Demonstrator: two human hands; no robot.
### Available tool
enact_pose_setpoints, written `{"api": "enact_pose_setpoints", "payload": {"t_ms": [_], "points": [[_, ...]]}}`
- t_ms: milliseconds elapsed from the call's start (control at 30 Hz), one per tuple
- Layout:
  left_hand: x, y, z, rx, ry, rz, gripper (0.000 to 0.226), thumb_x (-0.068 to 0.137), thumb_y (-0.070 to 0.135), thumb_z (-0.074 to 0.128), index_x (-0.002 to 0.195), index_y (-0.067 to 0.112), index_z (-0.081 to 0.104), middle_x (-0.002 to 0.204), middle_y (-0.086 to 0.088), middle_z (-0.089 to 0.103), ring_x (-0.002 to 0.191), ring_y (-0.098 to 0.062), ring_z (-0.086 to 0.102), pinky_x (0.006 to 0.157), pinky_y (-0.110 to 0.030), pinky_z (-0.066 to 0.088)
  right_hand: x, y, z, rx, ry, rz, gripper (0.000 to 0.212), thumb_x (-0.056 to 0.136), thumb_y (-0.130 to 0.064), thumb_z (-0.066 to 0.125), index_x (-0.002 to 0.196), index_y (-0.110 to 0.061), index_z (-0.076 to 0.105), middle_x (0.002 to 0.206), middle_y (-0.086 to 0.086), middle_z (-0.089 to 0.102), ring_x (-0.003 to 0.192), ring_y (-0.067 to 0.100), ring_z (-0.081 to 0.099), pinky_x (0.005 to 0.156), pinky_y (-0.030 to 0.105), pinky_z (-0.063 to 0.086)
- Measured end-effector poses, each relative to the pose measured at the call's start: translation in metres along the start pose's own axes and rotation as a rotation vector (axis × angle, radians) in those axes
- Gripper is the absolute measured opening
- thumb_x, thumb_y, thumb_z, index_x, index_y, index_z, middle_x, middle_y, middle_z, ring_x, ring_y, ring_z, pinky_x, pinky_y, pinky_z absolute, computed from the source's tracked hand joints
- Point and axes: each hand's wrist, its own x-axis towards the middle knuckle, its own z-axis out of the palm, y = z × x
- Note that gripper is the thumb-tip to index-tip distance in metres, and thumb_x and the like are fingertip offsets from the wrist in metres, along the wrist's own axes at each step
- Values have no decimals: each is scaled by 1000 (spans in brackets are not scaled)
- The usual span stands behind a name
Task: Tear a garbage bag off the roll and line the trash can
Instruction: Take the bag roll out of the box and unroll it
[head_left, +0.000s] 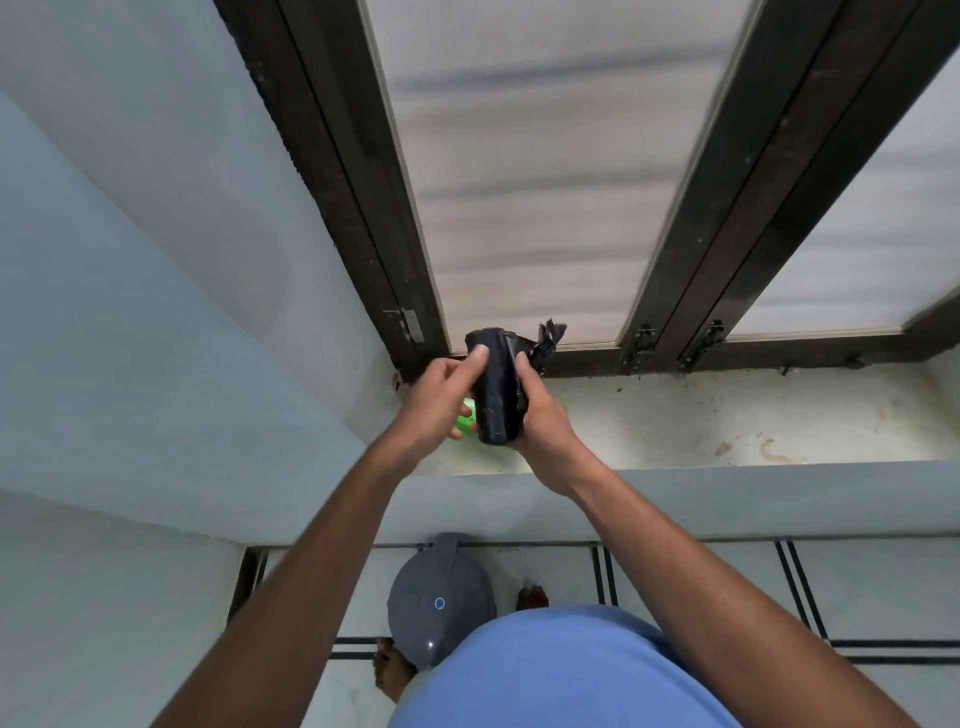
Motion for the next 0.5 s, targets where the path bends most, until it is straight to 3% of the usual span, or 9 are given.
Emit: {"api": "enact_pose_setpoints", "payload": {"t_ms": [100,167,233,333,400,500], "points": [[-7,-9,6,-46,55,44,56,99,57,73,137,19,57,123,4,69,108,-11,70,69,-21,56,4,-2,6,65,-8,17,55,117,-61,35,133,-31,79,134,6,82,128,27,76,108,57,61],[-3,-14,5,-118,125,29,50,103,50,69,137,15,62,124,-3,73,104,-13,73,70,-23,59,8,-5,8,60,38,29,54,116,-58,42,139,-22,76,134,12,81,120,30,79,103,54,63],[1,-15,1,-229,149,-30,44,104,47,66,131,12,72,117,-9,80,96,-17,77,68,-28,61,13,-5,5,70,74,42,50,116,-49,50,137,-12,77,132,19,80,115,35,80,97,52,66],[-2,-19,-7,-347,111,-38,40,96,47,78,121,17,81,110,-4,85,102,-16,81,76,-30,63,14,-7,0,101,66,35,43,117,-36,52,136,-6,77,129,19,82,124,37,77,93,50,68],[-3,-21,-8,-454,79,-38,33,95,35,82,119,12,81,113,-7,84,106,-18,80,80,-32,65,15,-8,-3,123,83,16,38,116,-30,57,137,-5,76,128,17,82,125,35,77,85,45,70],[-4,-14,-12,-738,-11,-87,13,97,15,73,106,8,79,98,-6,80,94,-18,77,87,-36,67,18,-6,-10,165,139,11,36,113,-27,64,139,-5,73,131,17,81,121,31,77,76,40,69]]}}
